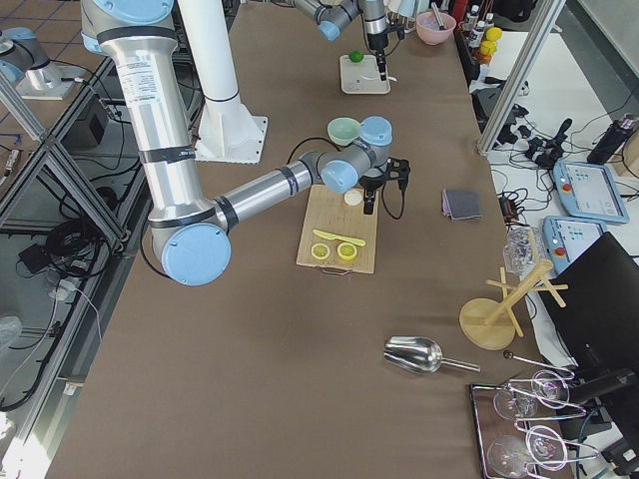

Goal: Put spoon and bun in bowl

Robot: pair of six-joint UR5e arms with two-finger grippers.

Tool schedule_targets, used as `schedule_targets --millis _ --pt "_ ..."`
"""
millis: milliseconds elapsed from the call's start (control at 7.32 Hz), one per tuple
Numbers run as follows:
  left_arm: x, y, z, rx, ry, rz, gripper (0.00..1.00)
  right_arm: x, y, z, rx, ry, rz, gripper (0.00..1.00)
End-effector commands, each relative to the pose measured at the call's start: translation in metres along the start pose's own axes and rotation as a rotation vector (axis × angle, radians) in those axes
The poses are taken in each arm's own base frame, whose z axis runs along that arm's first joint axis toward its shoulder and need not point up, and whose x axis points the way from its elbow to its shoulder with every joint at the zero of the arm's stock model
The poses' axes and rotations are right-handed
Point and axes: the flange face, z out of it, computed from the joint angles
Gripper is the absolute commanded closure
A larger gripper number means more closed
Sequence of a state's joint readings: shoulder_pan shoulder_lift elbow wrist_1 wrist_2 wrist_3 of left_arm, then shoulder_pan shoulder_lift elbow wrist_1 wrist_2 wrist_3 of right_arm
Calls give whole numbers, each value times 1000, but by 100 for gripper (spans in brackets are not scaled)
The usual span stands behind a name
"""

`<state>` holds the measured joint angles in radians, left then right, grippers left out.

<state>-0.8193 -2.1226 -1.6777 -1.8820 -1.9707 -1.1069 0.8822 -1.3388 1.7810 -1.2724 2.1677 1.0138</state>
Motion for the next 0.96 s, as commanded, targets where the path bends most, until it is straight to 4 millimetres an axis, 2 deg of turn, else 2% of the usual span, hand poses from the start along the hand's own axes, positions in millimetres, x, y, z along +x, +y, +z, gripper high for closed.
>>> schedule_targets --millis 0,137,273,410,547,683,820 --pt "9 2 3 -2 11 0 100 -55 34 38 4 18 -73 0" --pt "12 2 2 -2 14 2 100 -65 41 51 8 39 -90 2" --pt "14 2 2 -2 16 4 100 -67 45 62 7 63 -95 3" --pt "14 3 3 -3 17 4 100 -67 43 65 7 66 -94 6" --pt "16 6 4 -8 19 8 100 -65 41 69 10 78 -89 17" --pt "16 6 5 -9 18 7 100 -61 39 74 10 91 -84 37" --pt "17 6 5 -9 19 7 100 -60 39 75 11 93 -84 79"
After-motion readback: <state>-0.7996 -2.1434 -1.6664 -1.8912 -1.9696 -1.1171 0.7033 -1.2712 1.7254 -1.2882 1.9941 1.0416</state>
